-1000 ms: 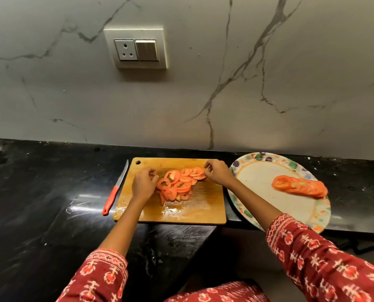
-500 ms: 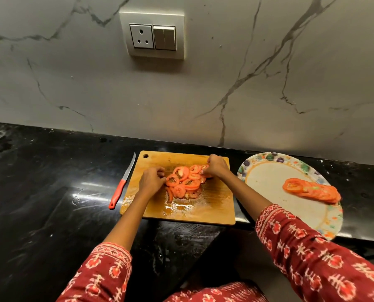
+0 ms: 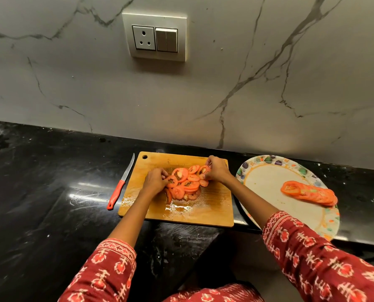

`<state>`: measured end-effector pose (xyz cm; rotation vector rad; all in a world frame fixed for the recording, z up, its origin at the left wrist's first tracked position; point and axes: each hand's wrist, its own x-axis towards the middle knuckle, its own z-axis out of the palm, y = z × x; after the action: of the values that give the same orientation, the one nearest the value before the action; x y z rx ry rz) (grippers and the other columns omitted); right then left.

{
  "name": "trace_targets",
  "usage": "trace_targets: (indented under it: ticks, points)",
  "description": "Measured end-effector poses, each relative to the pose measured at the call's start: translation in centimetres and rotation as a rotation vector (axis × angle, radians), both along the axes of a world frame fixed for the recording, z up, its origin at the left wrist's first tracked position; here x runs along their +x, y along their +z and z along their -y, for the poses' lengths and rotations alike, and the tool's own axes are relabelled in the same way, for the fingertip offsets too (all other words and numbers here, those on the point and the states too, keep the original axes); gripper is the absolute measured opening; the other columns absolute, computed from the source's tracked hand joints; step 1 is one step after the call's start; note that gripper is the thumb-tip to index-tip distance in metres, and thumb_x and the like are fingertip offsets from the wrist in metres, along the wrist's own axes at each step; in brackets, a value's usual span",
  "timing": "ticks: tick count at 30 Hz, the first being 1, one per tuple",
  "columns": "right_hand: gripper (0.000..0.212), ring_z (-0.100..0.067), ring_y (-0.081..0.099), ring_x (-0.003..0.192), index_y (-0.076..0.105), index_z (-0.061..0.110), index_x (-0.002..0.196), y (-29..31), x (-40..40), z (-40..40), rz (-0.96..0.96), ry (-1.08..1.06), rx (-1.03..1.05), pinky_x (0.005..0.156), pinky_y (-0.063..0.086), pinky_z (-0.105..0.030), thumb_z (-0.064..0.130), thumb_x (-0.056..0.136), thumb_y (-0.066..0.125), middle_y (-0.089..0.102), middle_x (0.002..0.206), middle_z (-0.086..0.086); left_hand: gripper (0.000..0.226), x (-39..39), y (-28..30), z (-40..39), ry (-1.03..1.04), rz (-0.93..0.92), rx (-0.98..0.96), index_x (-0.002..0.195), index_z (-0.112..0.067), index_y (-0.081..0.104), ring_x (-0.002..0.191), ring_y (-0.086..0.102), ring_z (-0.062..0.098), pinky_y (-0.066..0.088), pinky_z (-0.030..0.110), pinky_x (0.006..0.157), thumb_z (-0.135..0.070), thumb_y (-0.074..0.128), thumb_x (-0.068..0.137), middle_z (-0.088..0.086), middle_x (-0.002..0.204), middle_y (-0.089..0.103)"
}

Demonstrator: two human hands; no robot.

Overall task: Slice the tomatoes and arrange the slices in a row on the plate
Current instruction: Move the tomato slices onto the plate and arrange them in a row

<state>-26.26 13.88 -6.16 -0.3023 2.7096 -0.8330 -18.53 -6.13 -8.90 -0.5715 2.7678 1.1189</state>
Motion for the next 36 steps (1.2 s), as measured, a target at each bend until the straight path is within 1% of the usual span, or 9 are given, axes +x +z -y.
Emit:
trace_targets:
  ticks: [5,7,9,12,20,22,25,30,36]
  points:
    - [0.021,-0.016,0.054,0.084,0.057,0.012,0.088,0.2,-0.3,-1.9,0.046,-0.058,-0.116,0.059,0.044,-0.019,-0.001,0.077,0.068,0.056,0.091,-0.006,0.027,-0.4,0.2,-0.1,0.02,0.03,0.007,0.108,-0.008,0.06,0.1,0.058,0.024,0.05,0.036,0.088,-0.004,0.064,0.082,0.01,0.106,0.062]
    - [0.021,-0.022,0.06,0.086,0.056,0.014,0.082,0.4,-0.4,-2.6,0.072,-0.065,-0.17,0.068,0.055,-0.029,0.0,0.077,0.07,0.058,0.092,-0.009,0.024,-0.5,0.6,-0.1,-0.002,0.063,0.017,0.107,-0.007,0.061,0.1,0.057,0.022,0.049,0.034,0.088,-0.006,0.064,0.083,0.008,0.104,0.059]
    - [0.018,-0.025,0.064,0.086,0.057,0.011,0.084,0.8,-0.4,-3.3,0.125,-0.061,-0.232,0.073,0.057,-0.036,-0.001,0.078,0.069,0.059,0.091,-0.011,0.01,-0.6,0.9,-0.1,-0.049,0.106,0.012,0.094,-0.011,0.061,0.092,0.054,0.019,0.047,0.031,0.08,-0.008,0.063,0.084,0.007,0.096,0.057]
    - [0.011,-0.02,0.064,0.077,0.057,0.006,0.093,1.3,-0.1,-3.9,0.159,-0.065,-0.268,0.063,0.054,-0.024,0.001,0.085,0.063,0.058,0.084,-0.005,0.014,-0.5,1.3,0.3,-0.092,0.13,-0.005,0.077,-0.017,0.055,0.084,0.05,0.016,0.043,0.025,0.07,-0.006,0.061,0.085,0.003,0.083,0.055]
    - [0.009,-0.023,0.065,0.082,0.059,0.003,0.095,2.1,1.3,-6.3,0.056,-0.058,-0.309,0.062,0.054,-0.025,0.003,0.087,0.062,0.061,0.093,-0.014,0.008,-0.4,2.4,0.0,0.021,-0.092,0.063,0.091,-0.007,0.059,0.082,0.056,0.02,0.053,0.039,0.08,0.0,0.059,0.086,0.01,0.091,0.056]
    - [0.007,-0.022,0.064,0.079,0.059,0.005,0.093,2.5,1.8,-6.6,0.037,-0.051,-0.306,0.055,0.052,-0.019,0.004,0.087,0.062,0.061,0.089,-0.012,0.008,-0.2,2.7,-0.3,0.025,-0.149,0.057,0.091,-0.005,0.06,0.088,0.056,0.022,0.052,0.042,0.085,0.0,0.061,0.085,0.01,0.09,0.057]
    - [0.006,-0.02,0.062,0.069,0.058,0.005,0.091,2.8,2.5,-7.4,0.003,-0.063,-0.274,0.04,0.042,-0.009,0.006,0.087,0.062,0.06,0.083,-0.01,0.011,-0.1,3.1,-1.3,-0.025,-0.182,0.018,0.097,-0.002,0.062,0.09,0.053,0.018,0.048,0.032,0.081,-0.003,0.06,0.086,0.008,0.093,0.057]
    - [0.005,-0.024,0.066,0.069,0.063,0.007,0.085,2.2,3.3,-10.0,-0.072,-0.159,-0.199,0.066,0.055,-0.033,0.009,0.081,0.065,0.069,0.087,-0.016,0.013,-0.6,2.8,-4.7,-0.107,-0.199,0.096,0.102,0.0,0.06,0.064,0.055,0.008,0.046,0.009,0.049,-0.002,0.053,0.09,0.016,0.096,0.062]
    - [0.006,-0.025,0.062,0.073,0.065,0.008,0.079,3.0,4.2,-16.4,-0.097,-0.297,-0.184,0.07,0.053,-0.037,0.005,0.077,0.07,0.066,0.079,-0.013,0.011,-2.1,2.5,-10.8,-0.249,-0.195,0.231,0.1,-0.005,0.058,0.073,0.059,0.015,0.05,0.016,0.058,-0.003,0.052,0.091,0.015,0.096,0.061]
